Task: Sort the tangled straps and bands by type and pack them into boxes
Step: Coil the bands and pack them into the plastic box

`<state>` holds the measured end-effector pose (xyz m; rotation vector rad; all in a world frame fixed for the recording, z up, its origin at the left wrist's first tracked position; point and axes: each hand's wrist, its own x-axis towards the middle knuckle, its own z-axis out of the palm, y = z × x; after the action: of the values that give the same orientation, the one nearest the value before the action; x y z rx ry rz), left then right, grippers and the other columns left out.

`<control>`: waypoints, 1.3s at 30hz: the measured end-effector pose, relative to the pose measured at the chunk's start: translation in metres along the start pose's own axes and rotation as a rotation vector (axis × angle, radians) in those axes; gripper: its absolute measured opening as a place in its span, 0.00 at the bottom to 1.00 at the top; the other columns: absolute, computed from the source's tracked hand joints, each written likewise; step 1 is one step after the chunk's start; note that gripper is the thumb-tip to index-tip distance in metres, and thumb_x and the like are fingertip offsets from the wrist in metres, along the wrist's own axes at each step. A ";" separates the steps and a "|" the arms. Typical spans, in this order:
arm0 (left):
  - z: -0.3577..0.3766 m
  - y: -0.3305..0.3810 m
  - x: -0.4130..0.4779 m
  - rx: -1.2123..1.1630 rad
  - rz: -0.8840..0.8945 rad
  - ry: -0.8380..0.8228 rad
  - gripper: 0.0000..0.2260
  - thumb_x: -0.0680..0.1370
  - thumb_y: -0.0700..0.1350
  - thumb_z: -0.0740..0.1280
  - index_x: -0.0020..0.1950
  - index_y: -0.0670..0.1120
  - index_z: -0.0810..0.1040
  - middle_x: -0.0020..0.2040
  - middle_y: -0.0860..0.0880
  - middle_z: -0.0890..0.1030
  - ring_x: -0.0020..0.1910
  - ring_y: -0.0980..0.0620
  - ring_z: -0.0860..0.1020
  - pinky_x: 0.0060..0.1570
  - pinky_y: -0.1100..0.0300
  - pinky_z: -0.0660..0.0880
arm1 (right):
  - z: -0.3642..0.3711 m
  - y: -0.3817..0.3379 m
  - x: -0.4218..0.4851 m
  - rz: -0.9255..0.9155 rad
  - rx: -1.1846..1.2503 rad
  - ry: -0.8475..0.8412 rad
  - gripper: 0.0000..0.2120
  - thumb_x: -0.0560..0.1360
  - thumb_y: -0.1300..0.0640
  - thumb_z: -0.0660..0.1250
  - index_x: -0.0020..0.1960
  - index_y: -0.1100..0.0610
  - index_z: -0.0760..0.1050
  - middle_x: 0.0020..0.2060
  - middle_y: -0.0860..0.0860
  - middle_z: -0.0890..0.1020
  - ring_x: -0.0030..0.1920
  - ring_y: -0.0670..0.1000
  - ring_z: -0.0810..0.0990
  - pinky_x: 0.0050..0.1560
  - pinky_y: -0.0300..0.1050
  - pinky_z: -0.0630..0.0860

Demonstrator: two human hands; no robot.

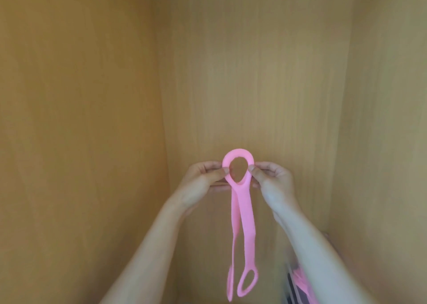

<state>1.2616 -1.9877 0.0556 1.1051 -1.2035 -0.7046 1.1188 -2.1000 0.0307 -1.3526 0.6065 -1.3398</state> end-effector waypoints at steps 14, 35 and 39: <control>-0.006 0.001 0.005 -0.072 0.032 -0.015 0.10 0.82 0.43 0.67 0.58 0.39 0.82 0.53 0.42 0.85 0.55 0.45 0.84 0.52 0.55 0.81 | -0.001 -0.024 0.011 -0.041 -0.152 -0.207 0.04 0.78 0.60 0.71 0.46 0.52 0.83 0.39 0.48 0.85 0.33 0.41 0.81 0.34 0.38 0.74; 0.062 -0.073 -0.022 0.086 -0.252 -0.101 0.12 0.74 0.38 0.75 0.55 0.44 0.79 0.48 0.49 0.84 0.46 0.53 0.83 0.45 0.61 0.80 | -0.024 -0.044 0.042 -0.035 -0.088 0.057 0.03 0.77 0.60 0.71 0.45 0.58 0.82 0.30 0.48 0.84 0.30 0.45 0.81 0.35 0.39 0.78; 0.069 -0.072 -0.027 0.146 -0.241 -0.104 0.08 0.75 0.33 0.70 0.51 0.42 0.76 0.39 0.45 0.82 0.38 0.49 0.80 0.45 0.53 0.81 | -0.035 -0.039 0.041 -0.025 -0.091 0.076 0.03 0.77 0.60 0.71 0.45 0.58 0.81 0.29 0.48 0.84 0.29 0.45 0.81 0.34 0.38 0.78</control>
<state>1.1972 -2.0080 -0.0226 1.3647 -1.2367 -0.8769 1.0838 -2.1368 0.0732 -1.3911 0.7114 -1.4036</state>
